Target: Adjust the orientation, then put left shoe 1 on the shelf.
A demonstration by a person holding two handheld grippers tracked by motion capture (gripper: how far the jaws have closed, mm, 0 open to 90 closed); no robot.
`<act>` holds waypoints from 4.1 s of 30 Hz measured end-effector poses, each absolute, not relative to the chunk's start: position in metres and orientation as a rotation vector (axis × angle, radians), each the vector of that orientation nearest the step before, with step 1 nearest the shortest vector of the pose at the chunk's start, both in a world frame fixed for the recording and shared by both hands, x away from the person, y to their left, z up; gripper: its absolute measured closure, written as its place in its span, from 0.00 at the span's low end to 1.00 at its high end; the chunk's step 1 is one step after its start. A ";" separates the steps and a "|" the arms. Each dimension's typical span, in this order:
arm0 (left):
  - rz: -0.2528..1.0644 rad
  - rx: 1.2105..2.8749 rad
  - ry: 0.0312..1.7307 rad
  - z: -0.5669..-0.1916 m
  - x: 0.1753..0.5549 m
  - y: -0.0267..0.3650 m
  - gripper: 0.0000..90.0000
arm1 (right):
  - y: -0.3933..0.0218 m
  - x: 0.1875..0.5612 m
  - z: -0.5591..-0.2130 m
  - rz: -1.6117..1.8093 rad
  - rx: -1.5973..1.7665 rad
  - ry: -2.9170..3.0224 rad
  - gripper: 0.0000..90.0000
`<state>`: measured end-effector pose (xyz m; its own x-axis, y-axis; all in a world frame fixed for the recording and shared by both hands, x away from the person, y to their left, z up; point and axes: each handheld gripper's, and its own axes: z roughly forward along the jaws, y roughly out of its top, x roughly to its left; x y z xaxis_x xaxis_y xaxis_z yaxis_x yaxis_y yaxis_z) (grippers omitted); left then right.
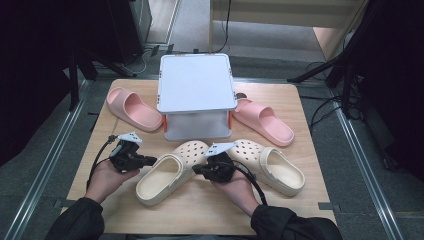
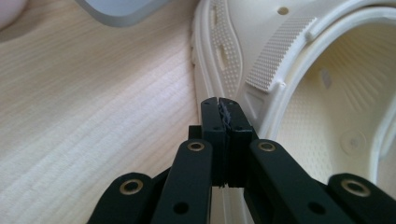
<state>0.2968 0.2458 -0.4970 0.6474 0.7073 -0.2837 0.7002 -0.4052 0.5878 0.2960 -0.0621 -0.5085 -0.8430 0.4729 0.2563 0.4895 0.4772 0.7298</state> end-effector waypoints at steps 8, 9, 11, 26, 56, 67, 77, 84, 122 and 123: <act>0.021 2.184 1.061 -0.497 0.281 0.237 0.99 | -0.064 0.303 -0.506 -1.308 -0.898 -2.676 1.00; 0.020 2.183 1.059 -0.496 0.279 0.236 0.99 | -0.064 0.304 -0.506 -1.307 -0.903 -2.674 1.00; 0.015 2.173 1.054 -0.496 0.275 0.234 0.99 | -0.065 0.306 -0.506 -1.305 -0.911 -2.668 1.00; -0.059 2.172 1.028 -0.500 0.263 0.209 0.93 | -0.067 0.326 -0.503 -1.278 -1.023 -2.658 0.97; -0.013 1.981 1.017 -0.448 0.300 0.235 0.92 | -0.091 0.283 -0.466 -1.423 -1.113 -2.597 0.47; -0.006 2.037 0.950 -0.424 0.331 0.228 0.97 | -0.080 0.263 -0.478 -1.311 -1.137 -2.638 0.44; 0.032 2.026 0.900 -0.388 0.362 0.224 0.99 | -0.075 0.263 -0.484 -1.290 -1.178 -2.629 0.45; 0.039 2.028 0.913 -0.372 0.382 0.221 0.99 | -0.071 0.266 -0.488 -1.277 -1.207 -2.634 0.44; 0.105 2.075 0.925 -0.382 0.411 0.227 0.99 | -0.052 0.304 -0.488 -1.283 -1.473 -2.638 0.87; 0.107 2.072 0.927 -0.382 0.411 0.227 0.99 | -0.052 0.306 -0.485 -1.294 -1.480 -2.626 0.87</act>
